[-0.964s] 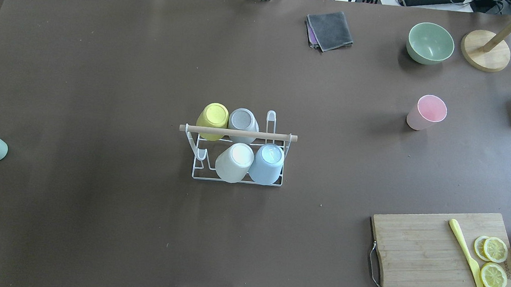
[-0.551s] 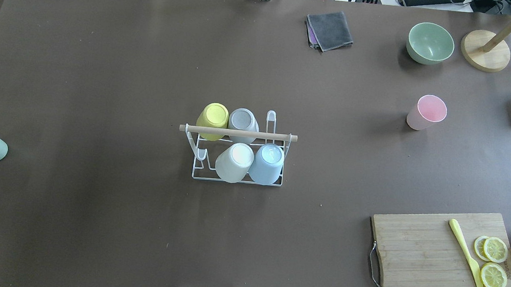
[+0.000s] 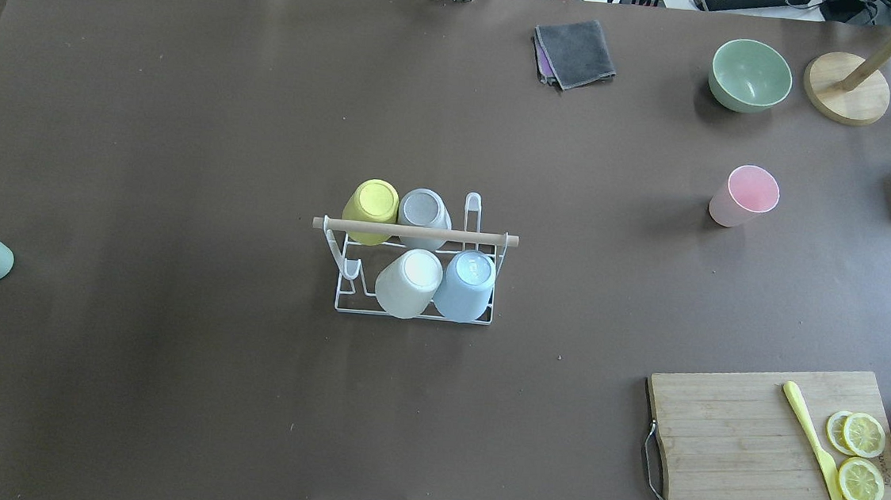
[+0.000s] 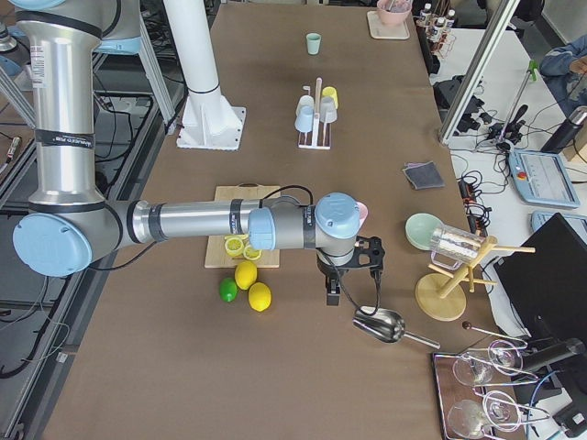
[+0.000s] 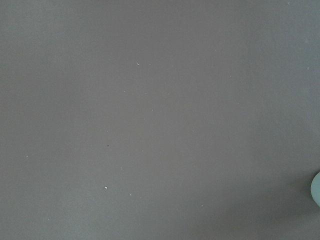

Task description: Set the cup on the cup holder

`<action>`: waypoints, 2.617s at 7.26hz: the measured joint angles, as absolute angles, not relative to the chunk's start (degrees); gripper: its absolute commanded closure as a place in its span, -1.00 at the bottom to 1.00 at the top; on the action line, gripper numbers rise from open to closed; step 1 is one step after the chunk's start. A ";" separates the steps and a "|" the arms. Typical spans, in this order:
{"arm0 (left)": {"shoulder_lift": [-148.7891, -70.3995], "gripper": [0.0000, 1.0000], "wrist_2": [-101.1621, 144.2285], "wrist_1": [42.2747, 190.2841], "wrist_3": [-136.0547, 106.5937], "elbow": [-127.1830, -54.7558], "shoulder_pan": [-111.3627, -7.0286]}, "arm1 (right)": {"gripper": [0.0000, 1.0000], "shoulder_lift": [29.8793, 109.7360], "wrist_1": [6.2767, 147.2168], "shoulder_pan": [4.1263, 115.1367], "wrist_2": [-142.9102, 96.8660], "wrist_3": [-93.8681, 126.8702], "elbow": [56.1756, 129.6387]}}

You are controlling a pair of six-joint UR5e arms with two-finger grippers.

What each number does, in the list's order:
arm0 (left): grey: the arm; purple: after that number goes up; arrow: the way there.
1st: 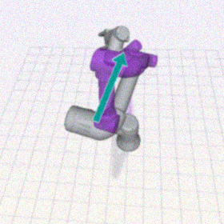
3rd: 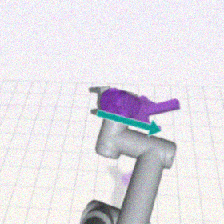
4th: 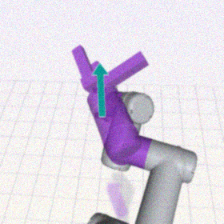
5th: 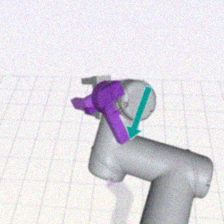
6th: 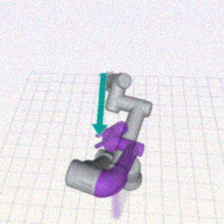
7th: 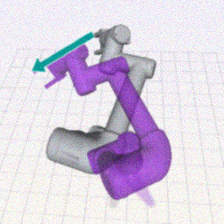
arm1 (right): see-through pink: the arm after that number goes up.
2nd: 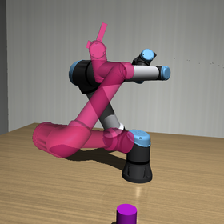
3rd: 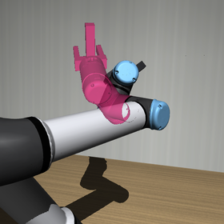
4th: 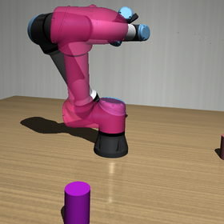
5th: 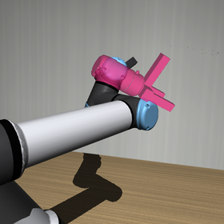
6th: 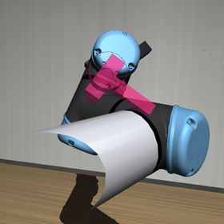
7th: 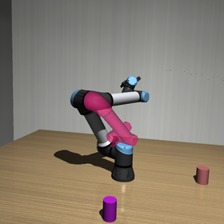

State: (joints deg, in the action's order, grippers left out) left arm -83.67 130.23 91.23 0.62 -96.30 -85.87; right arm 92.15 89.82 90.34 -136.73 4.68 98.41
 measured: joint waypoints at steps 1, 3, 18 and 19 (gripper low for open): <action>-83.65 -0.96 130.27 91.21 0.60 -96.24 -85.87 | -1.00 91.80 89.31 90.15 -137.53 4.64 98.89; -84.37 -0.96 130.22 90.75 0.56 -95.62 -85.80 | -1.00 90.34 88.40 89.00 -138.58 4.84 99.91; -108.25 -0.96 132.05 61.13 1.65 -82.78 -69.55 | -1.00 52.13 118.19 65.59 -124.12 -18.09 82.27; -108.80 -0.96 133.72 61.22 2.18 -80.13 -68.72 | -1.00 48.39 119.99 64.61 -122.18 -20.29 77.84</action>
